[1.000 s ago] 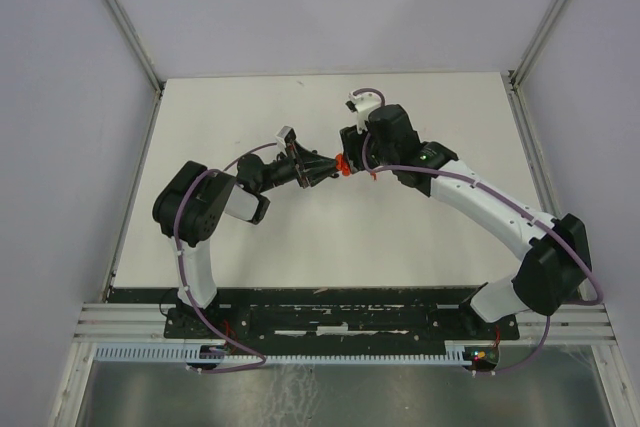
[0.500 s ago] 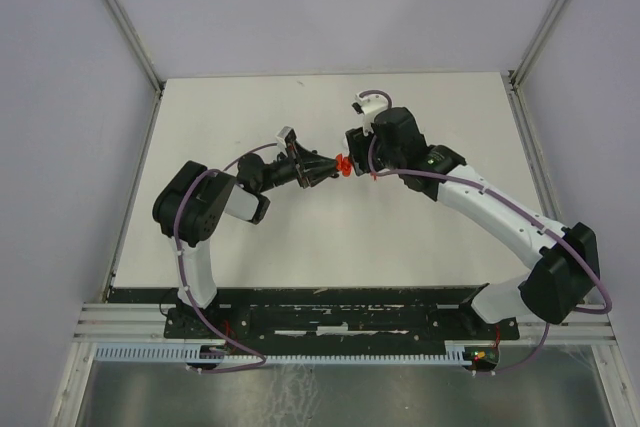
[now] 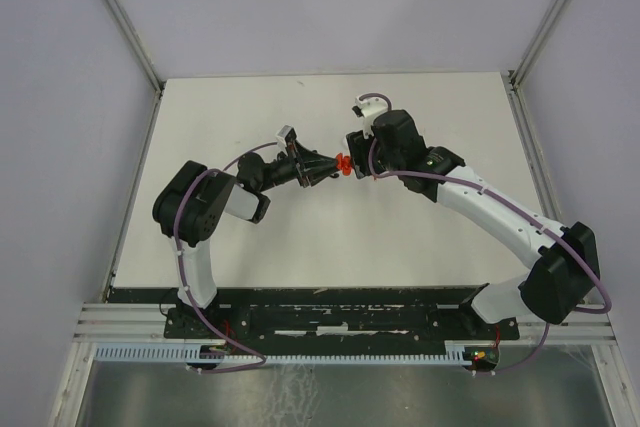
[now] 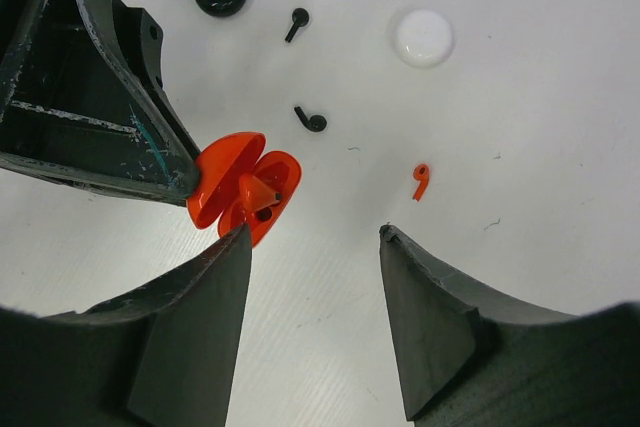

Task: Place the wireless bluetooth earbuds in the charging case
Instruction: Adjust the earbud with the charging case.

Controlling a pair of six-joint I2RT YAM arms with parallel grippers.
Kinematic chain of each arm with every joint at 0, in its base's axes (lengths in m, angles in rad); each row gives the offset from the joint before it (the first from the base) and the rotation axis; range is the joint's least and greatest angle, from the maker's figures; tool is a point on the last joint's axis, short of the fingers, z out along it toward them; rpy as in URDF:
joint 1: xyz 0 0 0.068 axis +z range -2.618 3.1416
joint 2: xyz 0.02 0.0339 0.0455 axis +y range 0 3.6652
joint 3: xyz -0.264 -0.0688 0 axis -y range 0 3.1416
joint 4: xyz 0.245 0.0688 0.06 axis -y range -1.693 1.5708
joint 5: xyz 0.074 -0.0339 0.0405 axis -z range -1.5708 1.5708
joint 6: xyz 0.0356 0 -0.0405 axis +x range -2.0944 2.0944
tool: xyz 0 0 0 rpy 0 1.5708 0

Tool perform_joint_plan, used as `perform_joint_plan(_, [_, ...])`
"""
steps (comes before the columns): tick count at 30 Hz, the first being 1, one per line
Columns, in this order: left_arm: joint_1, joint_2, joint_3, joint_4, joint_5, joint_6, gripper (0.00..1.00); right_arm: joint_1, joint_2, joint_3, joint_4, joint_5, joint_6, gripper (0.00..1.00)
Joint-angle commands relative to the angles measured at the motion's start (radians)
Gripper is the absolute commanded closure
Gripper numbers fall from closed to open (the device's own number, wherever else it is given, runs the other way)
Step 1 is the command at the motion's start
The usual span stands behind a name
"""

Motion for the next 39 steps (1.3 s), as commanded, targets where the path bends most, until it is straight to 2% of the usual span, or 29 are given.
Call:
perform_joint_plan(1, [-0.007, -0.044, 0.017, 0.033, 0.004, 0.046, 0.97, 0.000, -0.007, 0.008, 0.017, 0.013, 0.009, 0.38])
perform_joint_plan(39, [-0.011, -0.066, -0.006, 0.031, 0.010, 0.052, 0.97, 0.000, 0.039, 0.042, 0.034, 0.008, 0.004, 0.38])
